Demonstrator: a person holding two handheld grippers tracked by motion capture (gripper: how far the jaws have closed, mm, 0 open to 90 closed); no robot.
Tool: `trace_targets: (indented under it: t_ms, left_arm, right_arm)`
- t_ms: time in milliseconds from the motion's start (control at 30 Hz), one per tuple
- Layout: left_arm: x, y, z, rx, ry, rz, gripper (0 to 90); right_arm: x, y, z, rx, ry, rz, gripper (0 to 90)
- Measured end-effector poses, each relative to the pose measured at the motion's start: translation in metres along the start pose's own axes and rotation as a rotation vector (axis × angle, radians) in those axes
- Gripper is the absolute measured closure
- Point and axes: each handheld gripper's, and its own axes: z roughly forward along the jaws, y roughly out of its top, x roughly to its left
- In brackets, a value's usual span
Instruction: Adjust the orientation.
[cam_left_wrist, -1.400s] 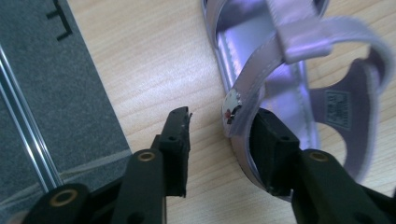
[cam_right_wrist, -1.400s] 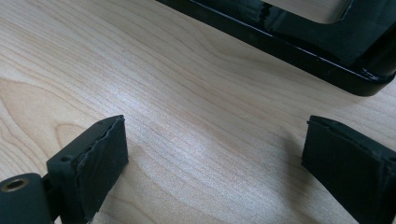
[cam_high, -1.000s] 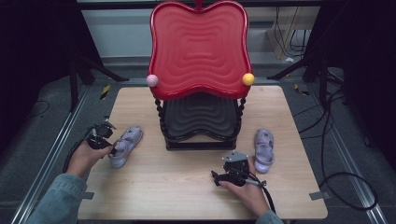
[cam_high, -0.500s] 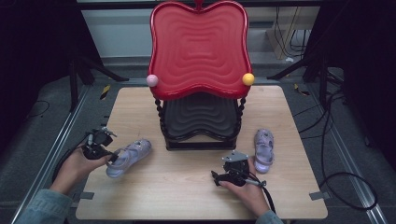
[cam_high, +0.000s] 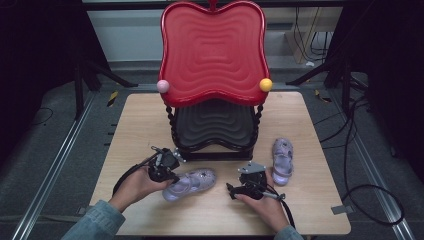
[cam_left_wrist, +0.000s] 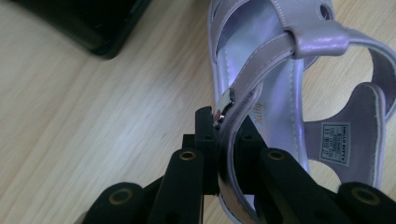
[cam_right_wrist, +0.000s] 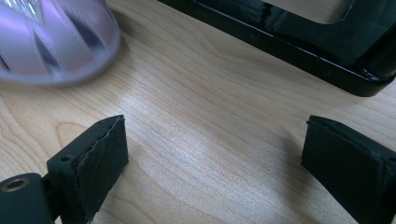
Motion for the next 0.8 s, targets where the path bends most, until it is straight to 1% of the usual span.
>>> trace_targets:
  t_ms: [67, 200, 267, 333, 400, 433, 467, 533, 567, 600, 633, 700, 800]
  left_arm:
    - [-0.001, -0.001, 0.005, 0.003, -0.005, 0.005, 83.2]
    - [-0.001, -0.006, 0.008, 0.014, -0.014, 0.013, 83.0]
    - [-0.004, -0.008, 0.011, 0.035, 0.000, 0.024, 82.4]
    - [-0.005, -0.009, 0.013, 0.042, 0.006, 0.027, 82.0]
    - [-0.006, -0.010, 0.013, 0.033, 0.007, 0.019, 79.7]
    - [-0.006, -0.011, 0.012, 0.029, 0.017, 0.015, 77.6]
    - [-0.007, -0.012, 0.009, 0.025, 0.031, 0.021, 73.8]
    - [-0.010, -0.013, -0.001, -0.002, 0.055, 0.010, 67.6]
    - [-0.011, -0.014, -0.007, -0.014, 0.064, 0.016, 66.3]
    - [-0.011, -0.014, -0.007, -0.014, 0.064, 0.016, 64.0]
    - [-0.015, -0.014, -0.016, -0.030, 0.076, 0.014, 62.5]
    - [-0.021, -0.016, -0.027, -0.045, 0.086, 0.021, 62.2]
    - [-0.032, -0.019, -0.039, -0.065, 0.085, 0.036, 62.0]
  right_arm:
    - [0.000, 0.000, 0.000, 0.000, 0.000, -0.001, 7.4]
    - [0.000, 0.000, 0.000, 0.001, 0.002, 0.000, 7.4]
    - [0.000, 0.000, 0.000, 0.001, 0.002, 0.000, 7.4]
    - [0.000, 0.000, 0.000, 0.000, 0.002, 0.001, 7.4]
    - [0.000, 0.000, 0.000, 0.001, 0.003, 0.001, 7.4]
    - [0.000, 0.000, 0.000, 0.000, 0.001, -0.002, 7.4]
    - [0.000, 0.000, 0.000, 0.000, 0.001, -0.003, 7.4]
    - [0.000, 0.000, 0.000, 0.001, 0.002, 0.000, 7.4]
    - [0.000, 0.000, 0.000, 0.000, 0.001, -0.002, 7.4]
    - [0.000, 0.000, 0.000, 0.000, 0.001, -0.001, 7.4]
    - [0.000, 0.000, 0.000, 0.001, 0.003, 0.001, 7.4]
    - [0.000, 0.000, 0.000, 0.001, 0.003, 0.002, 7.4]
    - [0.000, 0.000, 0.000, 0.000, 0.001, -0.002, 7.4]
